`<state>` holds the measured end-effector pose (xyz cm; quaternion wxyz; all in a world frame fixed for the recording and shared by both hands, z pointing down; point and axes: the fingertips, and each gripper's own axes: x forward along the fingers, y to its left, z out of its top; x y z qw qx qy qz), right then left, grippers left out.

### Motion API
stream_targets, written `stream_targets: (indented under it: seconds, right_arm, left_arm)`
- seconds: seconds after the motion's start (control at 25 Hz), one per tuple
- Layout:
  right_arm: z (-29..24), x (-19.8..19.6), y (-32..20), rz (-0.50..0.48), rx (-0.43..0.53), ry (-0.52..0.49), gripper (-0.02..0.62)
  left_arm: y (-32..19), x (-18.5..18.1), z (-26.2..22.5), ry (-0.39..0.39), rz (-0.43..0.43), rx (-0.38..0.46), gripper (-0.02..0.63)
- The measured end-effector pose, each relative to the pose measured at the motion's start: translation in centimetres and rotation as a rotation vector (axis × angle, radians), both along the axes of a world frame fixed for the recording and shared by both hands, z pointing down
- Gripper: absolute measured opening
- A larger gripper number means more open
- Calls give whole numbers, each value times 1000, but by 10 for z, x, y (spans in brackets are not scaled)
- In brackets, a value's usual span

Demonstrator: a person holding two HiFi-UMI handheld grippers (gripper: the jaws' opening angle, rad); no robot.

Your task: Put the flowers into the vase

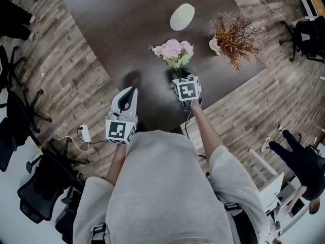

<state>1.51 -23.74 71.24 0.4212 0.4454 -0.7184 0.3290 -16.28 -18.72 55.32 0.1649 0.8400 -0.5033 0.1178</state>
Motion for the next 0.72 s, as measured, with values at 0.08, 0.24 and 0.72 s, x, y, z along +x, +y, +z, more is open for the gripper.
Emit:
stream_targets:
  seconds: [0.08,0.24,0.72]
  right_arm:
    - [0,2,-6,17,9,22,84]
    - [2,5,-10,1,47,54,23]
    - [-107,-16,-22,3,403,-279,15]
  left_arm:
    - [-2,-3,0,0,-3,1,9]
    - [-5,-5,1,-2,-6,2,9]
    - [-28,13,-1,-2,55,26,9]
